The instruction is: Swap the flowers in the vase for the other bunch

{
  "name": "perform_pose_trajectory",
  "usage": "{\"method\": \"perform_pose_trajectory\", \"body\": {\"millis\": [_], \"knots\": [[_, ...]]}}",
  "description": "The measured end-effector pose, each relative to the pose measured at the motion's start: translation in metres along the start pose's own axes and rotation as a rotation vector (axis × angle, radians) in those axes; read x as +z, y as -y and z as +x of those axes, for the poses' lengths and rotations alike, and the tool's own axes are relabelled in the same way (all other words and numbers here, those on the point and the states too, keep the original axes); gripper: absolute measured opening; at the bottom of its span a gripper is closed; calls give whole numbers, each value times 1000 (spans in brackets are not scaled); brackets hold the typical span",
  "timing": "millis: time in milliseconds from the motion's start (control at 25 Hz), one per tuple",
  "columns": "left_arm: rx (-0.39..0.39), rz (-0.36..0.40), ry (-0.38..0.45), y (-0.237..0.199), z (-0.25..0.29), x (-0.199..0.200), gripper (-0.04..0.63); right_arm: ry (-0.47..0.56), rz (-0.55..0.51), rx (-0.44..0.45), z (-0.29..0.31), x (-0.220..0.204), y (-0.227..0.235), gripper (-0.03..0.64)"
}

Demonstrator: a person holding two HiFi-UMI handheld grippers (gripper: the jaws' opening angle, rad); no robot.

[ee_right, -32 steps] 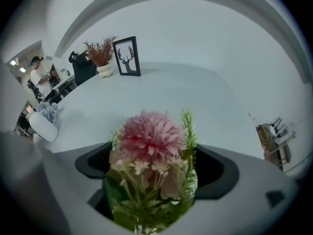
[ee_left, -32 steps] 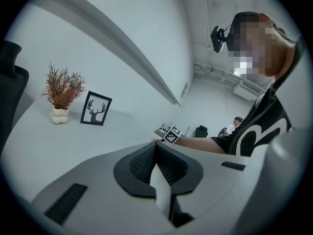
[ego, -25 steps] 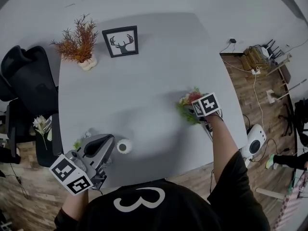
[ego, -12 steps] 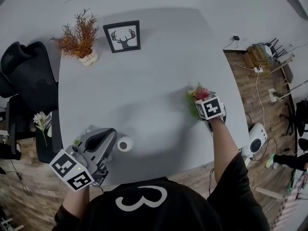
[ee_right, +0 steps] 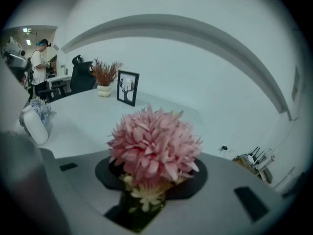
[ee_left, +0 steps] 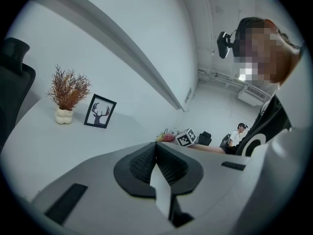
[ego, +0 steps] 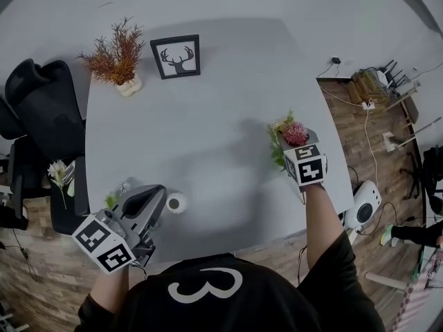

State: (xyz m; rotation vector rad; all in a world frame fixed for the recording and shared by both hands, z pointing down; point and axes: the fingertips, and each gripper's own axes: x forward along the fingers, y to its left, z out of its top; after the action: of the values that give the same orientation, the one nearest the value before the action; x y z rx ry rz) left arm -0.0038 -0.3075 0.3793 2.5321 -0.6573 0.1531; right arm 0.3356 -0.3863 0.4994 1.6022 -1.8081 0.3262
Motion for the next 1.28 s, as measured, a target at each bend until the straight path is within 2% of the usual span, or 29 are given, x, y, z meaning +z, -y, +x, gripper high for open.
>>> {"method": "perform_pose_trajectory", "body": {"millis": [240,360,520,680,880,1040,1280], "knots": [[-9,5,35,22,-10,5,9,216,30,-46,-60,52,5,160],[-21,-12,67,37,-19,8,10,339,88,-21,-92,82,-2,160],[-16,-13,100,54,-31,6,9,508,70,27,-138,123,-28,160],[17,-16,114,60,-48,-2,10,683,78,126,-181,163,-66,160],[109,-23,111,52,-71,-20,10,845,88,285,-220,209,-127,160],[147,-35,113,50,-87,-29,10,948,34,410,-240,239,-178,160],[195,-16,109,53,-102,-41,10,1053,29,581,-258,267,-233,160]]}}
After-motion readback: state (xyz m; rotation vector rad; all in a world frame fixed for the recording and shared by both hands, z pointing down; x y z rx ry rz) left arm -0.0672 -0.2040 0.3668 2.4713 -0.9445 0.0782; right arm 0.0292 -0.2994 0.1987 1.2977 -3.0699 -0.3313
